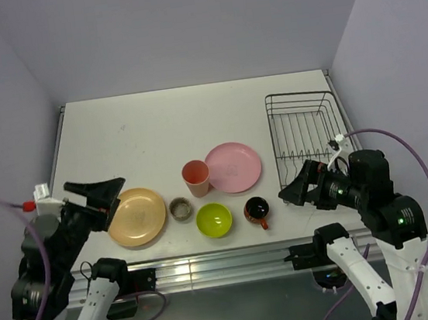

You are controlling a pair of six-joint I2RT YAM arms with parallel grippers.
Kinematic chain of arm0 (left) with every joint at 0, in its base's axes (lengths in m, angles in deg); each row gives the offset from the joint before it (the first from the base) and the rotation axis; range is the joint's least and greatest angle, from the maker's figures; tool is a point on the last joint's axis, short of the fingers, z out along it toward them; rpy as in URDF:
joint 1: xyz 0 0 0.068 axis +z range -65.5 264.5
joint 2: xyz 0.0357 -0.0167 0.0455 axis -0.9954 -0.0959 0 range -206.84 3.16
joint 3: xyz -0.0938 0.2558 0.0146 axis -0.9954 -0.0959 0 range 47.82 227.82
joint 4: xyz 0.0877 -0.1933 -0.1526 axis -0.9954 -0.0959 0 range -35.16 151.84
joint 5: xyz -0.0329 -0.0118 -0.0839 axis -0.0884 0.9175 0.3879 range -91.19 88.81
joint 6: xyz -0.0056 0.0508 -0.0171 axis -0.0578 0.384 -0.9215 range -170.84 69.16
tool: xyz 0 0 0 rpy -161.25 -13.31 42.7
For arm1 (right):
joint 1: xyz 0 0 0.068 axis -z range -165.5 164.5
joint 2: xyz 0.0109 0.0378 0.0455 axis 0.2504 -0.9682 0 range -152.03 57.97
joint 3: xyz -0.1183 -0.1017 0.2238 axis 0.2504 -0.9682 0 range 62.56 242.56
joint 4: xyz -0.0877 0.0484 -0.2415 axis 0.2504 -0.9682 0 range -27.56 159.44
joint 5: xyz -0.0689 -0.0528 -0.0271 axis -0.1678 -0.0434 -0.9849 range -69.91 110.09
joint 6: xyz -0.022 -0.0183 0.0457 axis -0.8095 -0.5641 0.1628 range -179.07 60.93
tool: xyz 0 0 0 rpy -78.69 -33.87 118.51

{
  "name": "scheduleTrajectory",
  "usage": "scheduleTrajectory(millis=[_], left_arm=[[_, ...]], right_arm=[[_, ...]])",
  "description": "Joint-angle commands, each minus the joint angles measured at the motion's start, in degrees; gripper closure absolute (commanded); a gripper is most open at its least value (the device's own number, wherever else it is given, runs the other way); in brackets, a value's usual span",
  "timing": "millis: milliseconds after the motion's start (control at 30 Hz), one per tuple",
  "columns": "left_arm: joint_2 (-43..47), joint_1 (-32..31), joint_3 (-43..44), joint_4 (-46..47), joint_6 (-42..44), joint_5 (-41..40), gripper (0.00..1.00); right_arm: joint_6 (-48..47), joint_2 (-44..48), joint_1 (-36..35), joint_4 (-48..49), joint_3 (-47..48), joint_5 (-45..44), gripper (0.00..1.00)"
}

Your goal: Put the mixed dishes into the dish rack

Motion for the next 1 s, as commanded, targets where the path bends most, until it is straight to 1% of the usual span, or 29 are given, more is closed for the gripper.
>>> scheduleTrajectory(millis=[0, 33, 67, 100, 133, 167, 333, 367, 467, 533, 633, 667, 700, 733, 767, 800, 833, 867, 933, 967], left_arm=[[-9.44, 0.35, 7.21, -9.09, 11.27, 2.68, 0.02], [-13.28, 0.36, 8.98, -11.80, 13.23, 1.79, 0.02], [-15.24, 0.36, 10.48, -12.96, 16.47, 1.09, 0.02], [-17.08, 0.44, 13.11, -14.10, 17.63, 0.21, 0.02], [-20.84, 0.36, 14.00, -15.07, 18.86, -0.06, 0.03], [-22.62, 0.36, 14.62, -16.12, 20.44, 0.02, 0.05], [-31.32, -0.17, 16.38, -18.24, 23.70, -0.41, 0.12], [-32.12, -1.30, 16.47, -18.94, 24.23, -0.59, 0.15], [-34.06, -3.50, 15.95, -18.86, 23.80, -1.38, 0.16], [-36.07, -6.31, 15.07, -18.86, 23.27, -1.29, 0.19], [-39.50, -14.03, 14.36, -18.25, 19.41, -2.08, 0.21], [-40.56, -16.67, 14.36, -17.90, 16.70, -3.30, 0.21], [-41.70, -22.96, 15.06, -17.81, 15.20, -5.49, 0.21], [-44.50, -26.24, 15.85, -19.02, 13.62, -7.34, 0.21], [-46.00, -31.93, 16.64, -19.99, 11.08, -9.19, 0.21], [-48.45, -34.42, 18.13, -20.61, 9.92, -12.08, 0.21], [-49.44, -36.80, 18.66, -21.05, 8.86, -13.06, 0.21], [-50.32, -40.82, 18.84, -21.40, 6.68, -13.68, 0.23], [-51.72, -44.45, 17.97, -20.45, 4.82, -14.30, 0.24], [-51.99, -46.12, 17.27, -18.96, 3.24, -14.30, 0.27]], right_arm=[[-4.64, -3.76, 0.23, 0.50, 1.68, -1.04, 0.02], [-4.90, -4.29, 0.23, 0.86, 1.94, -1.21, 0.02], [-5.16, -5.17, 0.23, 0.78, 2.38, -2.08, 0.02], [-5.69, -7.18, 0.23, -0.09, 2.99, -2.35, 0.03], [-6.21, -8.07, 0.23, -0.45, 4.22, -2.70, 0.04], [-6.83, -8.77, 0.06, -0.54, 4.75, -3.40, 0.05], [-6.66, -10.36, -1.35, -0.19, 7.04, -5.95, 0.05], [-6.57, -10.45, -1.26, -0.19, 7.04, -5.78, 0.05], [-6.13, -10.45, -1.35, 0.25, 5.73, -4.47, 0.05], [-6.39, -10.36, -1.35, 0.60, 4.59, -3.24, 0.05], [-7.01, -11.06, -1.70, 0.25, 4.41, -4.54, 0.05], [-7.10, -11.33, -1.88, 0.08, 4.76, -5.16, 0.05], [-7.19, -11.94, -2.05, -0.01, 5.02, -5.77, 0.05], [-7.27, -12.12, -2.32, -0.01, 5.54, -6.56, 0.05], [-7.45, -12.47, -2.41, 0.07, 5.90, -6.83, 0.05], [-7.54, -12.91, -2.49, 0.16, 6.34, -6.92, 0.05], [-7.54, -13.17, -2.58, 0.25, 6.51, -6.92, 0.05], [-7.45, -13.26, -2.58, 0.51, 6.60, -6.57, 0.05], [-7.36, -13.35, -2.58, 0.86, 6.78, -6.13, 0.05], [-7.36, -13.26, -2.58, 0.95, 6.69, -5.96, 0.05]])
